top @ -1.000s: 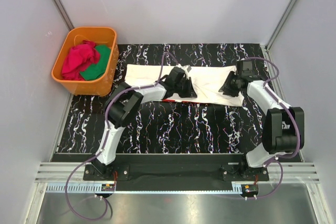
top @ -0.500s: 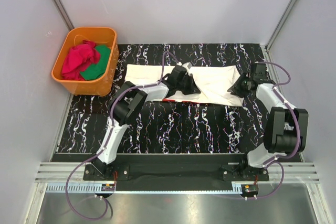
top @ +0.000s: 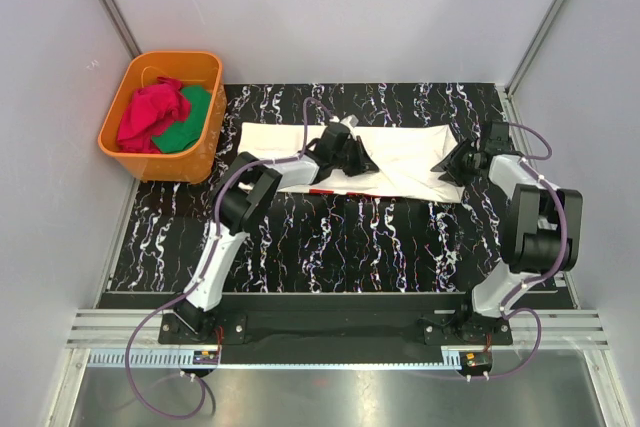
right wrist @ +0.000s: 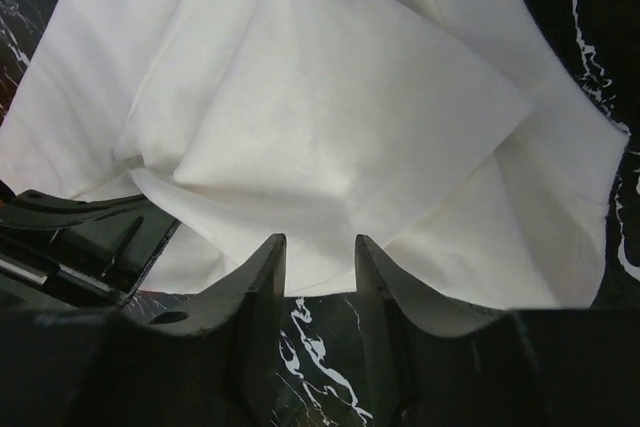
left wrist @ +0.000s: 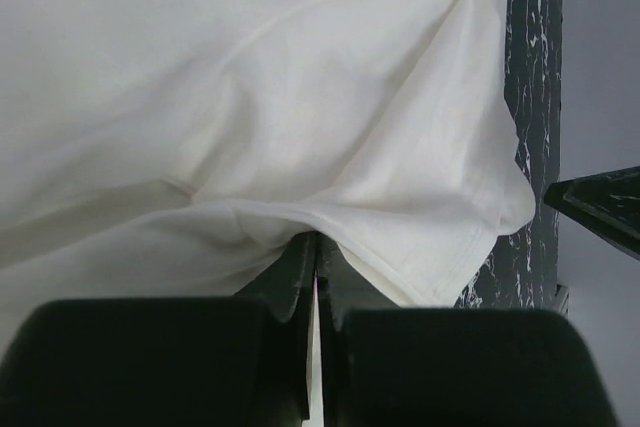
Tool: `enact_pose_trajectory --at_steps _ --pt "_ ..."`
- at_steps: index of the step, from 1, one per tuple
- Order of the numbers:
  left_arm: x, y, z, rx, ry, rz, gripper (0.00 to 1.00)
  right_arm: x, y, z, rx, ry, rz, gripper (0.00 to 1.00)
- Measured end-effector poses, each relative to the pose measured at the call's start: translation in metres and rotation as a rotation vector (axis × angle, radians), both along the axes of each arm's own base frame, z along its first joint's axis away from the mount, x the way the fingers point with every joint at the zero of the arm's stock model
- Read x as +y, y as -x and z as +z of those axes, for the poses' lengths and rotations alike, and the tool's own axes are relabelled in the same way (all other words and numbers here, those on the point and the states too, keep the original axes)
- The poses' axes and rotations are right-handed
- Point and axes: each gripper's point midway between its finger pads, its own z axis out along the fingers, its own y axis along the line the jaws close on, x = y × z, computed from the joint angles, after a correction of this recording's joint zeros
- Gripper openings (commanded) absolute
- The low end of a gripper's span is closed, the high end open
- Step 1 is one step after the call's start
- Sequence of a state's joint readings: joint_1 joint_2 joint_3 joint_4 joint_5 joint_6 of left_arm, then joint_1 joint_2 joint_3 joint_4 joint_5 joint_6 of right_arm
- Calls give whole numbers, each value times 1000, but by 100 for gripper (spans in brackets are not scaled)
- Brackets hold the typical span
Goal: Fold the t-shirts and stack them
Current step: Fold the tshirt
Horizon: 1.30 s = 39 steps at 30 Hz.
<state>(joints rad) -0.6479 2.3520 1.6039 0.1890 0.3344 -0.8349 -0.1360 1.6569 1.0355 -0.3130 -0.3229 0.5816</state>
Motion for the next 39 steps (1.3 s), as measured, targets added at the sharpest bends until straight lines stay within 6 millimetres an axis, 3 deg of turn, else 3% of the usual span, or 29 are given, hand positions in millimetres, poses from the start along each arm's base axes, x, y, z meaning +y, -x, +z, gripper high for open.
enact_pose_trajectory --at_steps 5,7,10,14,17,25,29,33,39 --pt "9 -6 2 1 40 1 16 -15 -18 -14 34 -19 -32 61" --pt "13 2 -3 27 49 -1 25 -21 -32 -13 25 -17 -34 63" --pt "16 17 1 51 72 -12 29 -29 -62 -8 -9 -1 -8 64" --pt "20 29 19 71 79 -8 39 -35 -94 -2 -61 40 47 61" --pt "18 28 36 85 82 10 51 -34 -104 -6 -72 44 96 56" --pt "8 5 78 189 110 126 51 -25 -100 -35 -31 11 191 44" --pt "8 4 63 262 100 173 51 -24 -99 -34 -33 12 219 44" --pt "17 12 26 370 33 223 51 -24 -104 -27 -60 21 240 45" --pt "22 16 15 437 2 266 51 -23 -106 -25 -70 26 257 46"
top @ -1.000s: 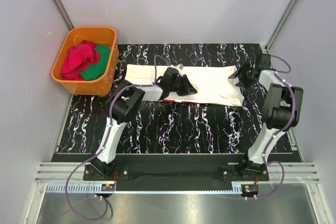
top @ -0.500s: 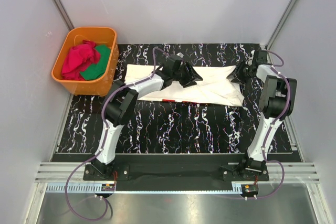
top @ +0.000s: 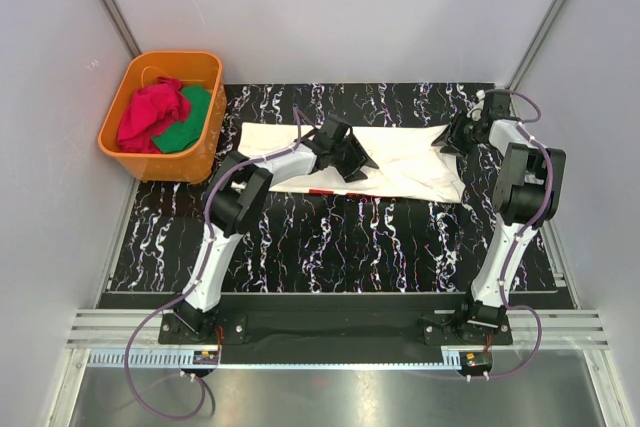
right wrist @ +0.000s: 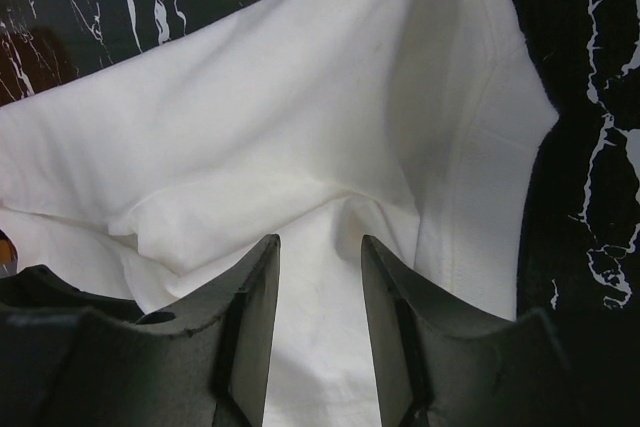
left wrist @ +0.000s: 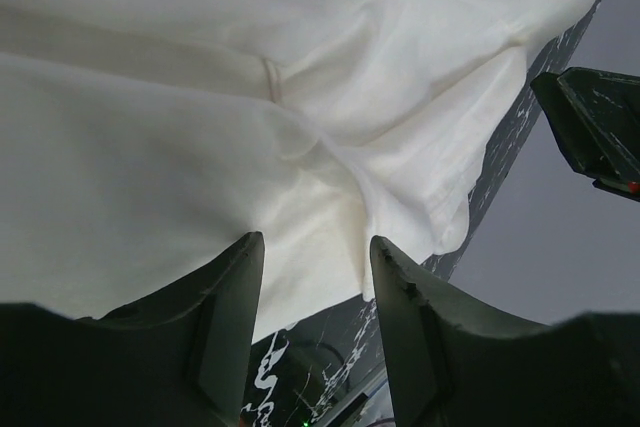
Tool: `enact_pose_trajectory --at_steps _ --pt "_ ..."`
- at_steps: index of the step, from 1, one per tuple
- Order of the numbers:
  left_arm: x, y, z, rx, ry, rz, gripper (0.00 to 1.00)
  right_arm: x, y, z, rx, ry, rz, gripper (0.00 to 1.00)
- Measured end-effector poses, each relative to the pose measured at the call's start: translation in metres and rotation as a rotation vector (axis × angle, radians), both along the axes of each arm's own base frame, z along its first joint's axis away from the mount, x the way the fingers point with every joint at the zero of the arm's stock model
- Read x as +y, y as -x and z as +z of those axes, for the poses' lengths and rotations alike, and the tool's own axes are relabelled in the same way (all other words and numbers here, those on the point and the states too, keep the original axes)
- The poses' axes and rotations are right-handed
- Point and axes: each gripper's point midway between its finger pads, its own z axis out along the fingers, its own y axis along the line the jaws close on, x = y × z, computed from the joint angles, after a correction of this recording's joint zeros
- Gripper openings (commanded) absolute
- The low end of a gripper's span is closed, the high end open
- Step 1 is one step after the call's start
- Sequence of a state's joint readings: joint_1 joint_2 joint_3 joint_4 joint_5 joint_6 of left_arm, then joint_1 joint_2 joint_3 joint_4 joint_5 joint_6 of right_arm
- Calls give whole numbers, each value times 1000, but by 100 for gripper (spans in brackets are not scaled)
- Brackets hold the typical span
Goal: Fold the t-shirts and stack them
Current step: Fold the tshirt
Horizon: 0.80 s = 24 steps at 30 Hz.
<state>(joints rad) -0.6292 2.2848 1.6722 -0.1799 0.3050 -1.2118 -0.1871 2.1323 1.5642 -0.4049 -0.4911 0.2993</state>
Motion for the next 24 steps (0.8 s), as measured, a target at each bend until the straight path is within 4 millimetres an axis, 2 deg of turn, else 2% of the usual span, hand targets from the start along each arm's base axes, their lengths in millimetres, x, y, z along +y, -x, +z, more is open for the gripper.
enact_pose_trajectory --at_steps 12,24 --pt "0 -7 1 7 0 41 52 2 3 -16 29 -3 42 49" --pt "-5 -12 6 -12 29 52 50 4 4 -20 38 -14 57 46"
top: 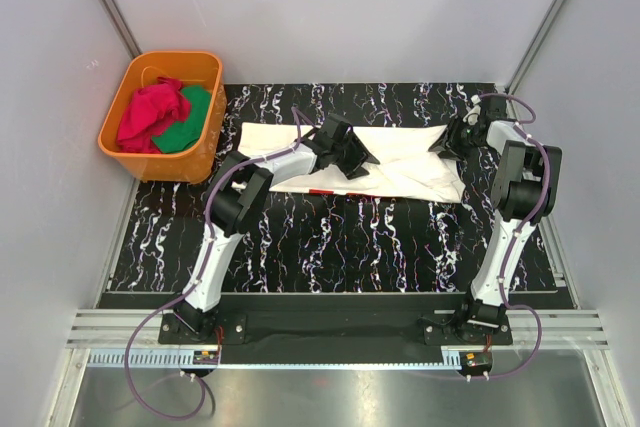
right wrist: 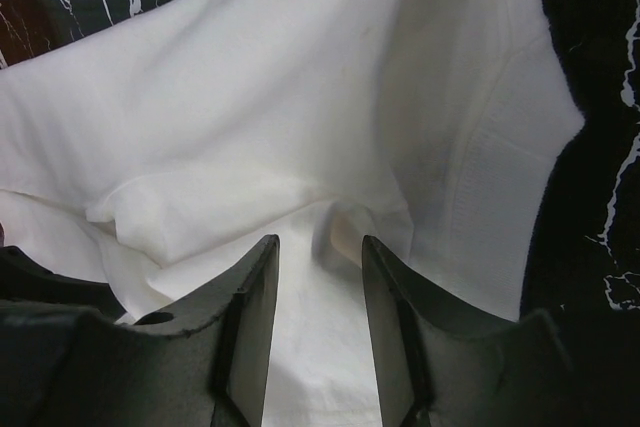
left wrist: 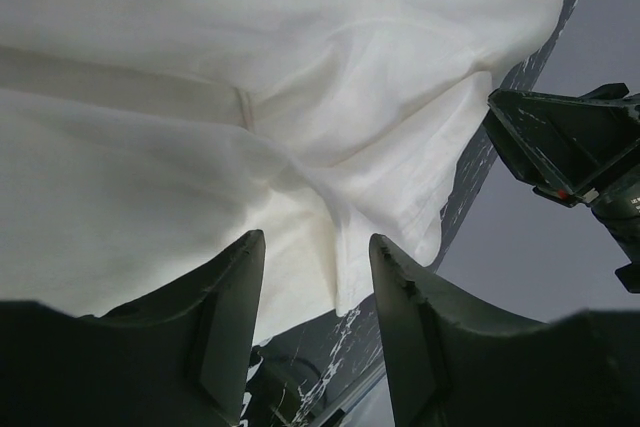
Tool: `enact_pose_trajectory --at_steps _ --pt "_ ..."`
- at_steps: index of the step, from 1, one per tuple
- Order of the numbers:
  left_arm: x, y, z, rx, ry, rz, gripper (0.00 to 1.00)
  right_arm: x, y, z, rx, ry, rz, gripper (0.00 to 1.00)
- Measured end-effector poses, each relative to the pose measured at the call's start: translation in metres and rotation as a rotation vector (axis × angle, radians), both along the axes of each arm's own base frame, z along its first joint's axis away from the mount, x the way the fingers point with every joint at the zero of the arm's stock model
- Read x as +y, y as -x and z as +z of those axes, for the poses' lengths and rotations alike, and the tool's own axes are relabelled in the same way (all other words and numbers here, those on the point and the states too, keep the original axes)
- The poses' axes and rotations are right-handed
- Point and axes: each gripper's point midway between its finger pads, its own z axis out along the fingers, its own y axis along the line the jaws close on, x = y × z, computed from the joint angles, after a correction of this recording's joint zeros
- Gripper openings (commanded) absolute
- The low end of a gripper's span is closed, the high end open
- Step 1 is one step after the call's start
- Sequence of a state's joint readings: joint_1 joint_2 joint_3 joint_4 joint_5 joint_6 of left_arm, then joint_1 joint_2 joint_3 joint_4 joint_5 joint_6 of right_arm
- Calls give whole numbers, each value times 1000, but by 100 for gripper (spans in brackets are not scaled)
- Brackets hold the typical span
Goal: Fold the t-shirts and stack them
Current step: Fold the tshirt
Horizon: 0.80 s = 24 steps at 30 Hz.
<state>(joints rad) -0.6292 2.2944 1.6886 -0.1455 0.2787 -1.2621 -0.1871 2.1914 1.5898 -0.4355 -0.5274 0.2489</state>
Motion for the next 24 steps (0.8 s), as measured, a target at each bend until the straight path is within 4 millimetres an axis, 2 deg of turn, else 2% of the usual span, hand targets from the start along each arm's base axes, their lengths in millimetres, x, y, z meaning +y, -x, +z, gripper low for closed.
enact_pose_trajectory --at_steps 6,11,18,21,23,24 --pt "-5 -7 -2 9 12 16 47 1 0 1 -3 -7 7 44" --pt "-5 -11 -9 30 15 36 40 2 -1 3 -9 -9 12 44" --pt "-2 -18 -9 32 19 52 30 2 -2 2 -9 -8 18 45" --pt "-1 -22 -6 22 31 59 25 2 -4 -2 -6 -8 21 42" --pt "-3 -25 -3 7 46 59 22 3 -3 -5 0 -10 23 33" --pt "-4 -27 -1 2 55 58 17 3 -3 -6 1 -10 24 33"
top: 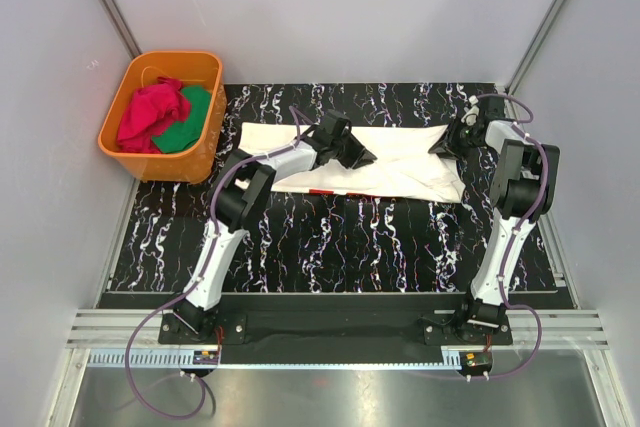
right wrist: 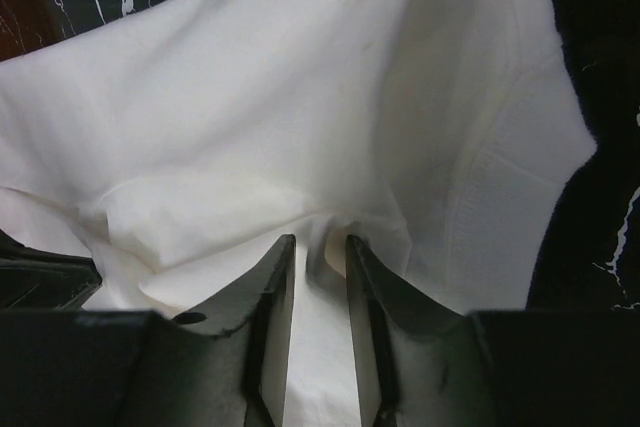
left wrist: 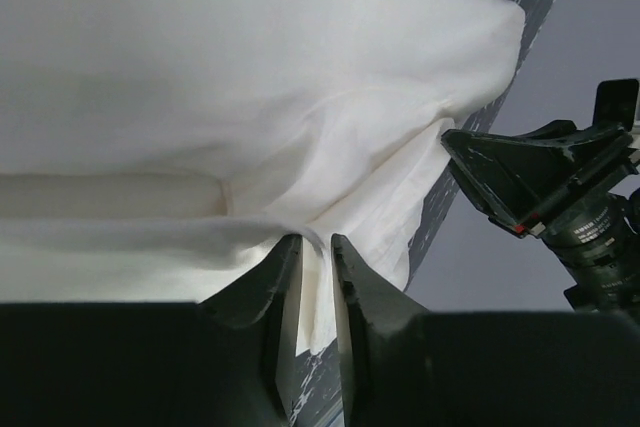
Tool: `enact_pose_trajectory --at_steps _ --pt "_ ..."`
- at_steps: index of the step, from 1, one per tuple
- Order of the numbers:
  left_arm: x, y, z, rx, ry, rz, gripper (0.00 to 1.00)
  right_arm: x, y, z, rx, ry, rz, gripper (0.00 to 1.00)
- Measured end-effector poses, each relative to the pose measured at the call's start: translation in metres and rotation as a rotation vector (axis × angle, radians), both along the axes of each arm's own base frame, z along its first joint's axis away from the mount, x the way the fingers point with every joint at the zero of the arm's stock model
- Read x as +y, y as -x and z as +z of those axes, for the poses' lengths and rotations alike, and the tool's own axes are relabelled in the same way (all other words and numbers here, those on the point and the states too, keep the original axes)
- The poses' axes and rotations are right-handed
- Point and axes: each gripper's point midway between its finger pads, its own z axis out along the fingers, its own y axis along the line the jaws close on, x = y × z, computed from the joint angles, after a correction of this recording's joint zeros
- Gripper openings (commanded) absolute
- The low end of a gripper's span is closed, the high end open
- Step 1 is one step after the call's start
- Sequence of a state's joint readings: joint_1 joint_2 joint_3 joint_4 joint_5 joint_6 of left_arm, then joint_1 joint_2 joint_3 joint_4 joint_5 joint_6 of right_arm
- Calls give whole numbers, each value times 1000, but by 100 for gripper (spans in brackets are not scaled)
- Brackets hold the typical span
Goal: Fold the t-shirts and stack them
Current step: Fold the tshirt
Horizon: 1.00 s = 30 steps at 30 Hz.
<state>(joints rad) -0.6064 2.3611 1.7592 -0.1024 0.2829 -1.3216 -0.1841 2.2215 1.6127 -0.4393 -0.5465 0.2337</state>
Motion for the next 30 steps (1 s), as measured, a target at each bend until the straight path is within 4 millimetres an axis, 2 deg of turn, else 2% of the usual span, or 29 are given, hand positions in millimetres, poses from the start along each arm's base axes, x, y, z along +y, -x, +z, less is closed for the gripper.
enact_pose_trajectory --at_steps 5,7,8,9,19,24,30 --pt "-5 -7 1 -28 37 -3 1 -1 0 -1 1 4 -5 18" --pt "-6 -9 0 -36 45 -5 0 -1 -1 -1 1 7 -10 10" --pt "-6 -9 0 -39 49 -6 0 -2 -1 -2 1 9 -12 3" --pt "-5 -10 0 -44 52 -5 0 -2 -2 -2 0 10 -14 1" --pt "10 -1 -21 -51 18 -23 0 -5 -3 -6 -16 4 -66 0" --pt "17 5 -10 -79 7 -29 0 -5 -4 -6 -21 -5 -82 0" --pt "19 -2 7 -125 25 -26 0 -8 -2 -6 -32 6 -101 0"
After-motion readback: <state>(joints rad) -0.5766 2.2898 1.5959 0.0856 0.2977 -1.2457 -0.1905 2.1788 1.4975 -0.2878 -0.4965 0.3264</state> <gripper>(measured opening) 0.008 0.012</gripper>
